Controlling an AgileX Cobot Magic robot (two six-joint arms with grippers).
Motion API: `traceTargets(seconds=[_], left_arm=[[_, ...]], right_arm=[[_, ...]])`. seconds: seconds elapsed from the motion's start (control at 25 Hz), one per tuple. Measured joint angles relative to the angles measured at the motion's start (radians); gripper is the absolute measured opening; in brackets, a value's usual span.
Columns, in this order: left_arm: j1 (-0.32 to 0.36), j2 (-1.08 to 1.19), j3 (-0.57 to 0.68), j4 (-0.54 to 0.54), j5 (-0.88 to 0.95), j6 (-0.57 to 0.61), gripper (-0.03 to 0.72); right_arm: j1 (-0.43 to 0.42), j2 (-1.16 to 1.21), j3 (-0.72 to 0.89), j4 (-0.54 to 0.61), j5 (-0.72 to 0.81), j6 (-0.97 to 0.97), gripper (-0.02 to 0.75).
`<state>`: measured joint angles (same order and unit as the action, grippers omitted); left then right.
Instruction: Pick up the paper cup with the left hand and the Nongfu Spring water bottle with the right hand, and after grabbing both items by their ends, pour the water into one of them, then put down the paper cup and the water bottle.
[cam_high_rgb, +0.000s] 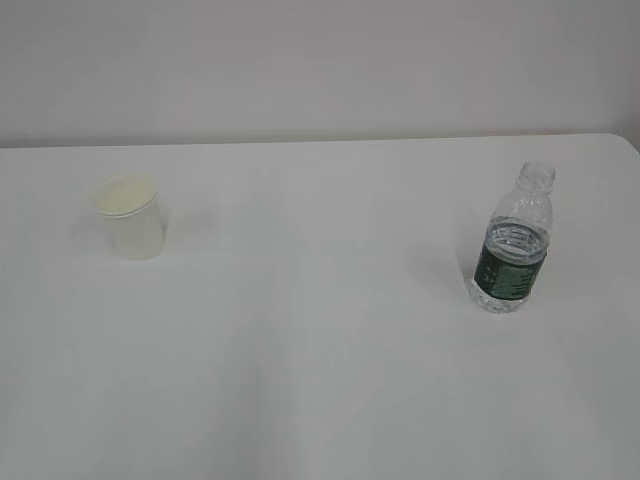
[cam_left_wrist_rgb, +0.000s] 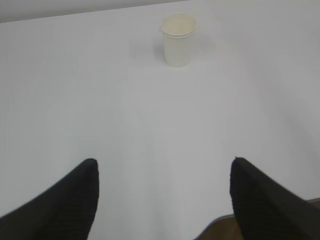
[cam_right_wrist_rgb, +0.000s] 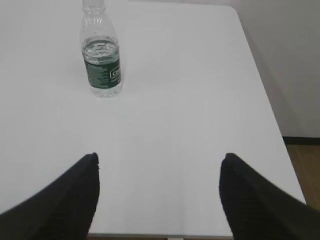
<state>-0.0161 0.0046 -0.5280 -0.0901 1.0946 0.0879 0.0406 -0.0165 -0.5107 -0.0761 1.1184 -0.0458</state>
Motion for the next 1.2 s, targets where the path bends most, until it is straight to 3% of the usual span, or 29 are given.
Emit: traceTargets(seconds=[0.4,1.2], left_arm=[[0.0,0.094,-0.058,-0.002,-0.018,0.0,0.587],[0.0,0.417,-0.08,-0.01,-0.444,0.021,0.587]], right_arm=[[0.0,0.0,-0.004,0.002,-0.048,0.0,0.571],[0.0,0.283,-0.004,0.003,-0.406,-0.012,0.571]])
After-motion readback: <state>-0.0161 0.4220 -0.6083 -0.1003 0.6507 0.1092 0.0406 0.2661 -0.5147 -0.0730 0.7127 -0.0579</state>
